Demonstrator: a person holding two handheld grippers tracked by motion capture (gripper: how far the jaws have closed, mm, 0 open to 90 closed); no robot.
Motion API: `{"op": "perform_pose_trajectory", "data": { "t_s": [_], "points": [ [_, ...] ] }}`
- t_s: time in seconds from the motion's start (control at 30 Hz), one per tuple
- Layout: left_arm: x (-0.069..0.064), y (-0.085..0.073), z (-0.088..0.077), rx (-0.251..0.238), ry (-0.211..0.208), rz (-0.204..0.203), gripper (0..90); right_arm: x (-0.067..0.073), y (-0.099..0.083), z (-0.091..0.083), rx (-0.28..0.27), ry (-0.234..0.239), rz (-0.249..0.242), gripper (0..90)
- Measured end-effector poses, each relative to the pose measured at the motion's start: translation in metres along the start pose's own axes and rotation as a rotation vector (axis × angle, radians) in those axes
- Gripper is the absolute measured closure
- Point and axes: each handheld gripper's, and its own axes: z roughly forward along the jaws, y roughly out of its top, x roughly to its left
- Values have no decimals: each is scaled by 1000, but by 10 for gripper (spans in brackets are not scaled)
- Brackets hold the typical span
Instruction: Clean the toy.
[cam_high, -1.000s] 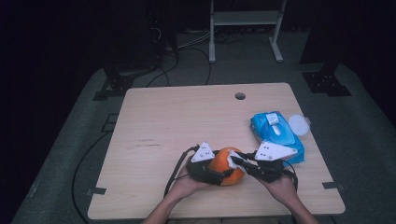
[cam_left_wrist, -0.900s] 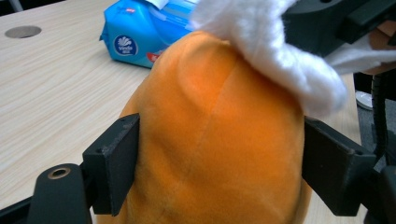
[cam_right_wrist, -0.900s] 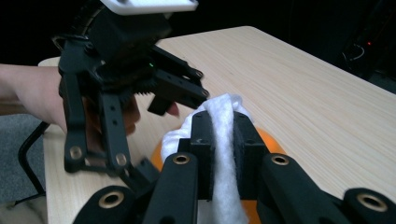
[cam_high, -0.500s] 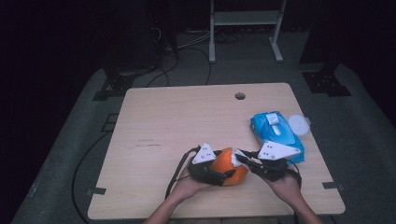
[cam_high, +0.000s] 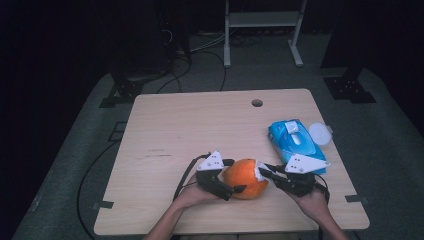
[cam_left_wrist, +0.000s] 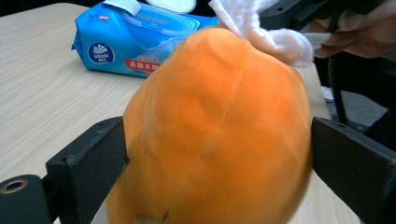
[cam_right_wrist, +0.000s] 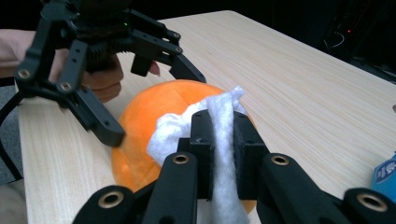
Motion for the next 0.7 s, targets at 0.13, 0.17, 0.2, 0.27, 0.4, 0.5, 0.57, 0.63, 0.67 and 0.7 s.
{"op": "perform_pose_trajectory", "data": {
  "t_s": [0.13, 0.17, 0.2, 0.27, 0.4, 0.5, 0.57, 0.63, 0.67, 0.7],
  "points": [
    [7, -2, -7, -35, -28, -38, 61, -5, -2, -1, 0, -18, 12, 802],
    [8, -3, -6, -27, -21, -33, 62, -6, -3, -2, -3, -17, 20, 802],
    [8, -4, -1, -9, -20, -31, 62, -7, -4, -2, -4, -15, 24, 802],
    [7, -5, 3, 10, -22, -29, 59, -9, -5, -3, -3, -16, 32, 802],
    [-2, -4, 15, 65, 36, -2, 121, -10, -6, -4, -2, -30, 38, 803],
    [-6, -1, 15, 88, 53, 15, 184, -1, 1, -3, -9, -28, 5, 803],
    [-8, -1, 16, 87, 59, 21, 197, 7, 9, 1, -16, -8, -17, 803],
    [-11, 0, 18, 94, 69, 36, 200, 19, 16, 9, -15, 18, -49, 803],
    [-12, 1, 18, 100, 70, 44, 200, 22, 18, 12, -9, 23, -68, 803],
    [-13, 0, 18, 99, 72, 49, 203, 26, 19, 15, -3, 36, -78, 803]
  ]
}}
